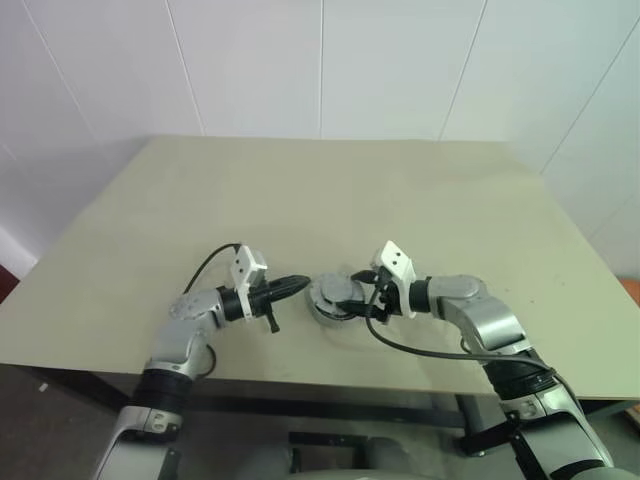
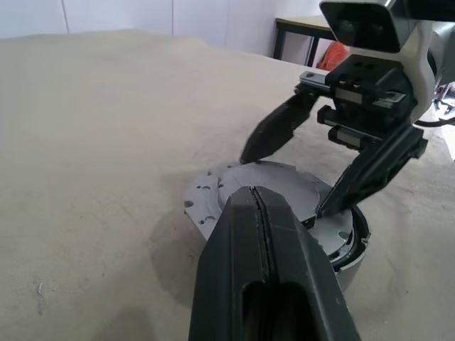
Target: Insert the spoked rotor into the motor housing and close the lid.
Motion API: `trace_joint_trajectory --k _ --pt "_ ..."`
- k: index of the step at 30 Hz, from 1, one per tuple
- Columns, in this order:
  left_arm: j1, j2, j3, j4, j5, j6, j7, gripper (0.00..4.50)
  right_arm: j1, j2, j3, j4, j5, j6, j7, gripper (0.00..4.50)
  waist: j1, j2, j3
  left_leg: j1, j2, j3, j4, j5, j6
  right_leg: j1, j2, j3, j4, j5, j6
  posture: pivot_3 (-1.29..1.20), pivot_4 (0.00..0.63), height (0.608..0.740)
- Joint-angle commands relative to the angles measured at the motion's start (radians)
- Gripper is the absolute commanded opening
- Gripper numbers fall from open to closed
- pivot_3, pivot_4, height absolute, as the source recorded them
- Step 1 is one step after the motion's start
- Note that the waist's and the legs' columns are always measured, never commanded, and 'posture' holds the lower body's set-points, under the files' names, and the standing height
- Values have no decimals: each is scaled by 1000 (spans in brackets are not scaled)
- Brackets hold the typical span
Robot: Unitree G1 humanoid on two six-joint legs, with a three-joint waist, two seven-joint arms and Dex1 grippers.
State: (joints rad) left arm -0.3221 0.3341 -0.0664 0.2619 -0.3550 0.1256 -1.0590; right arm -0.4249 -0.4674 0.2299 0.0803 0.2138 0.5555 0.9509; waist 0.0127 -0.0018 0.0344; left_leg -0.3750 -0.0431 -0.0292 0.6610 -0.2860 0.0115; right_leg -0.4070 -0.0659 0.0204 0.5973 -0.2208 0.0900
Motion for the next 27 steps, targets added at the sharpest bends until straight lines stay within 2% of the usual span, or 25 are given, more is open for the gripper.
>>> trace_joint_trajectory --k 1,3,9,19,23,27 --pt "-23 -1 -1 -9 5 -11 0 0 8 -22 11 39 -34 -12 -13 2657 0 0 0 0 0 0 0 0 0 0 0 0 0 0 0 0 0 740" --pt "-24 -2 -1 -7 6 -11 0 0 -4 -1 -3 59 -33 -18 -45 2000 0 0 0 0 0 0 -1 0 0 0 0 0 0 0 0 0 0 740" --pt "-24 -5 0 -5 11 -12 -1 0 -14 18 -12 63 -36 -16 -70 2000 -8 0 0 2 3 1 -1 0 0 -1 0 -2 1 1 -2 0 0 740" --pt "-28 -5 -1 0 20 -15 -8 0 -16 -53 -36 55 -17 1 -24 2000 2 0 0 1 3 1 -1 0 0 -1 0 -3 -1 2 -3 0 0 740" --pt "-30 -6 1 -2 17 -11 -8 0 -14 -78 -84 -12 48 57 12 2889 2 1 1 -1 3 1 -1 0 0 -2 0 -3 -1 2 -3 0 0 740" --pt "-32 -6 5 -1 15 -11 -7 0 -18 -73 -104 -82 92 102 7 4266 0 3 2 -2 3 1 -3 0 0 -3 0 -3 -2 2 -3 0 0 740"
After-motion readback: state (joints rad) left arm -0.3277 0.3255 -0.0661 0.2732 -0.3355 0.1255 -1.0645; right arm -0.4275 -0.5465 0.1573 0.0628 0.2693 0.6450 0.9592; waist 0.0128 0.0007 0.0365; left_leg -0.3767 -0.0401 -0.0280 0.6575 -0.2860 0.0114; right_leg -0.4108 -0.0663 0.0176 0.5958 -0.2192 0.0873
